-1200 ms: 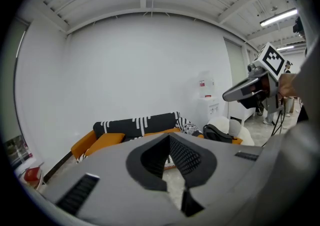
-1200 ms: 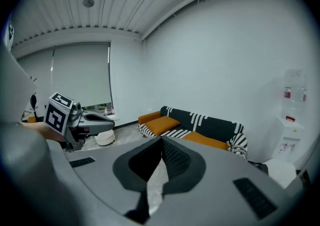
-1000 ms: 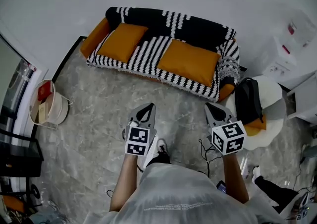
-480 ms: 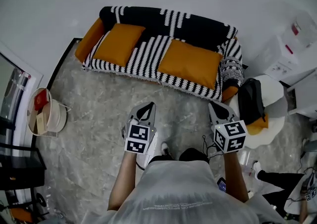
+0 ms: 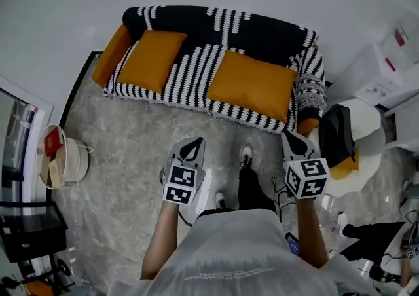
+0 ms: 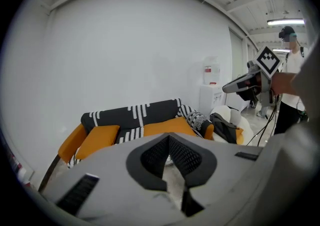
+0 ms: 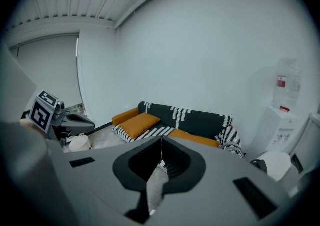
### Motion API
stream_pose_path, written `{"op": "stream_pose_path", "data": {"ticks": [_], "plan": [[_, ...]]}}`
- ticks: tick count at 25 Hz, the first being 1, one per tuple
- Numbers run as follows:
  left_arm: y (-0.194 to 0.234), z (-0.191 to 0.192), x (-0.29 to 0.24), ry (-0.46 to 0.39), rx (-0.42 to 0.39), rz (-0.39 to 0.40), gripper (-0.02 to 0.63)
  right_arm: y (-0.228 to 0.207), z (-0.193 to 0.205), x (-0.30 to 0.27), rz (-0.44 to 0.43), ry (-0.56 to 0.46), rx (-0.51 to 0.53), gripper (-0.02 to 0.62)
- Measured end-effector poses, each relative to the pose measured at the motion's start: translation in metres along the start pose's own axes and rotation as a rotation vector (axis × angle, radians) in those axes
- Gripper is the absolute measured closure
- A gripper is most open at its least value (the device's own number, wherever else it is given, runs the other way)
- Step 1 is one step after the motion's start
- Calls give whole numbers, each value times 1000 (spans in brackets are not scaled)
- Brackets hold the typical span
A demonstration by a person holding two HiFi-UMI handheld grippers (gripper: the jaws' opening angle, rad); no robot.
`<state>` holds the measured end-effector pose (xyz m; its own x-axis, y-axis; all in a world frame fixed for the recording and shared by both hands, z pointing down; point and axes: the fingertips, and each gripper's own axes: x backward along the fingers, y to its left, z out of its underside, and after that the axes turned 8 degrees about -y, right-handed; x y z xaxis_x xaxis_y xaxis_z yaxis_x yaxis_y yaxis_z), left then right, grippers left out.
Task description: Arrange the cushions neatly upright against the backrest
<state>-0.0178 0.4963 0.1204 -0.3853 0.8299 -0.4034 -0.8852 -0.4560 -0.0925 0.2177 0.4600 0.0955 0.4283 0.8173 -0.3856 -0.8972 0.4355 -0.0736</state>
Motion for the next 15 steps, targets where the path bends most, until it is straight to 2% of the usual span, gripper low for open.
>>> {"op": "stream_pose_path", "data": {"ticks": [4, 8, 15], "plan": [[16, -3, -50, 42, 13, 7, 580, -34, 2, -47, -8, 29, -51, 592], [34, -11, -104, 71, 45, 12, 580, -63, 5, -98, -42, 91, -30, 592], [74, -10, -192, 144, 113, -29, 580, -115, 29, -169, -34, 246, -33, 592]]}}
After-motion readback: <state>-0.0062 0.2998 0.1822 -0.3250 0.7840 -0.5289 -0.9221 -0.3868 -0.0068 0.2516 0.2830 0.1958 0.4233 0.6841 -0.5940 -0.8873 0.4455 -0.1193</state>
